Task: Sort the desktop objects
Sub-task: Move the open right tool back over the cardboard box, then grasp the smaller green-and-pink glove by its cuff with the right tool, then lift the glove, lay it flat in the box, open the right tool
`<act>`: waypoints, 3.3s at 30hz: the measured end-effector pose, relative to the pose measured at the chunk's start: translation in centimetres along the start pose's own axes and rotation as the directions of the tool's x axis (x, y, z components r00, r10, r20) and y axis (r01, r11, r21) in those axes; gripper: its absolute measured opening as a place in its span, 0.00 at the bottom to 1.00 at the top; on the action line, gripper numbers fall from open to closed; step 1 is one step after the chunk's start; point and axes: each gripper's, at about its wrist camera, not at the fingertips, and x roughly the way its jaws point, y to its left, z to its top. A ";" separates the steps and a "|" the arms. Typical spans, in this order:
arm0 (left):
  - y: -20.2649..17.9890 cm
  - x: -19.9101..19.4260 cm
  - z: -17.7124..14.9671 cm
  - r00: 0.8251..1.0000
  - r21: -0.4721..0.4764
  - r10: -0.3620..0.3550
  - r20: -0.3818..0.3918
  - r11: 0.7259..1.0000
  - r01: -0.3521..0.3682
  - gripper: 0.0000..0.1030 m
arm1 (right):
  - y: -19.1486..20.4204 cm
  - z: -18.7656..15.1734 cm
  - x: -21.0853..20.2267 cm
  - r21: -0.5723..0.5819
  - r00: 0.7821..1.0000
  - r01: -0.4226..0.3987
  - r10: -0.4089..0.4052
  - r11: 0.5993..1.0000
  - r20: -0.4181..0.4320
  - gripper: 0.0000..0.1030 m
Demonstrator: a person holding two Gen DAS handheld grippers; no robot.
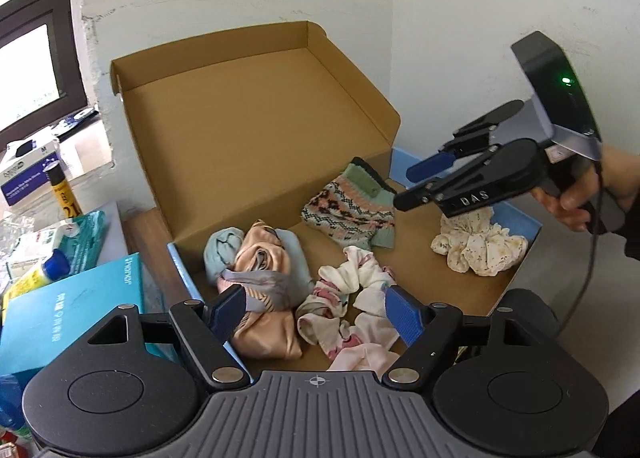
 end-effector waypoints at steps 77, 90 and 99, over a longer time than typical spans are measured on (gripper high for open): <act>-0.2 -2.5 -2.2 1.000 0.018 0.004 0.020 1.000 -0.004 0.86 | 0.6 1.2 -0.8 -0.111 0.989 0.007 -0.024 0.994 -0.148 0.22; -0.8 -2.1 -2.3 1.000 0.058 -0.004 0.011 0.998 0.003 0.86 | 5.8 1.2 -2.0 -0.245 0.996 0.009 -0.032 0.969 -0.087 0.23; -0.7 -1.6 -2.1 1.000 0.076 -0.003 0.006 0.997 0.003 0.86 | 6.2 1.6 -2.1 -0.147 0.991 -0.121 0.110 0.982 -0.075 0.23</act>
